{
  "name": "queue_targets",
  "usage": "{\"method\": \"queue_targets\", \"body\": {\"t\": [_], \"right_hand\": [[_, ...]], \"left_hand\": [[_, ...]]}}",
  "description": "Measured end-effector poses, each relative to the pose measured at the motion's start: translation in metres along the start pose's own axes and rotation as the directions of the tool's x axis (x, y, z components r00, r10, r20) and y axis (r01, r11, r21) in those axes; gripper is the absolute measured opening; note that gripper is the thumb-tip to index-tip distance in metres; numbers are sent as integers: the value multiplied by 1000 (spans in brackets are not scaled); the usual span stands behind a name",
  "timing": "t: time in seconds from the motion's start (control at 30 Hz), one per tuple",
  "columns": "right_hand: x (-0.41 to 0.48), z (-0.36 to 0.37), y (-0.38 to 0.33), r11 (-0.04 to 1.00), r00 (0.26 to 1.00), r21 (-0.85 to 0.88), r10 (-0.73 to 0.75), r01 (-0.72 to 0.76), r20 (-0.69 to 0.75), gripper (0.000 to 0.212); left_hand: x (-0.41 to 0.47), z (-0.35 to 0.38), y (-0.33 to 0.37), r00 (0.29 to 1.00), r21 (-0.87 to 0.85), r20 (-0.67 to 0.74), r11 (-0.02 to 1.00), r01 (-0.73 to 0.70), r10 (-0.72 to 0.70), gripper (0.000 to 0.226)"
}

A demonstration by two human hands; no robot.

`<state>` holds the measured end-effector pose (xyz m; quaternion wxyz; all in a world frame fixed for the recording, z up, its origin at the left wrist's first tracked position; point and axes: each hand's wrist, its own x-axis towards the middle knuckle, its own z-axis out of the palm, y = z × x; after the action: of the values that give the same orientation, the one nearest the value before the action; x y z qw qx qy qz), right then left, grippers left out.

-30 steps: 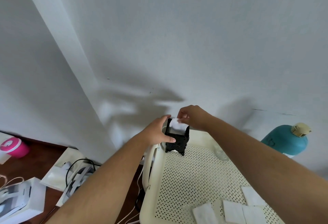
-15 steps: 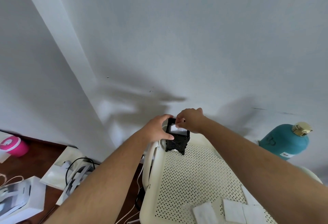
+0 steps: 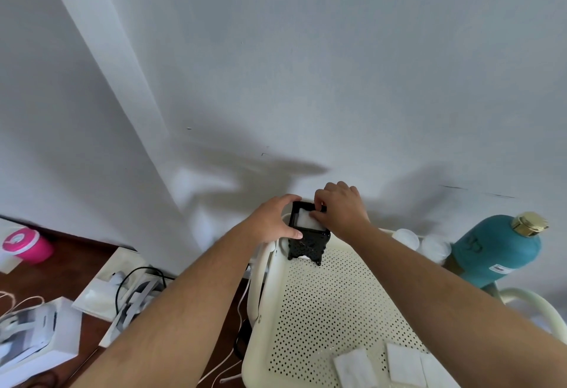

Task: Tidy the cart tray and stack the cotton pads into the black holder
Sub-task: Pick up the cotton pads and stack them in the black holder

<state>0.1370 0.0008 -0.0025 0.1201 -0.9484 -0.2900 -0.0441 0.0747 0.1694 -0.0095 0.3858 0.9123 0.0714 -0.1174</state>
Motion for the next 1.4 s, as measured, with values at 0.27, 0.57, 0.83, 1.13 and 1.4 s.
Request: {"method": "queue_targets", "body": {"t": [0.27, 0.57, 0.83, 1.13, 1.4], "right_hand": [[-3, 4, 8, 996, 997, 83, -42, 37, 67, 21], [-53, -35, 39, 833, 970, 513, 244, -207, -5, 17], [-179, -15, 73, 905, 958, 315, 258, -286, 129, 12], [-249, 35, 94, 984, 878, -158, 148, -84, 455, 45], [-249, 39, 88, 994, 914, -94, 94, -61, 396, 17]], "left_hand": [[-3, -1, 4, 1000, 15, 14, 1000, 9, -9, 87], [-50, 5, 48, 918, 220, -262, 944, -244, 299, 55], [-91, 113, 64, 842, 288, -41, 813, -505, 538, 13], [-102, 185, 19, 913, 584, 377, 725, -364, 155, 51], [-109, 191, 21, 925, 461, 355, 836, -299, 135, 19]]}}
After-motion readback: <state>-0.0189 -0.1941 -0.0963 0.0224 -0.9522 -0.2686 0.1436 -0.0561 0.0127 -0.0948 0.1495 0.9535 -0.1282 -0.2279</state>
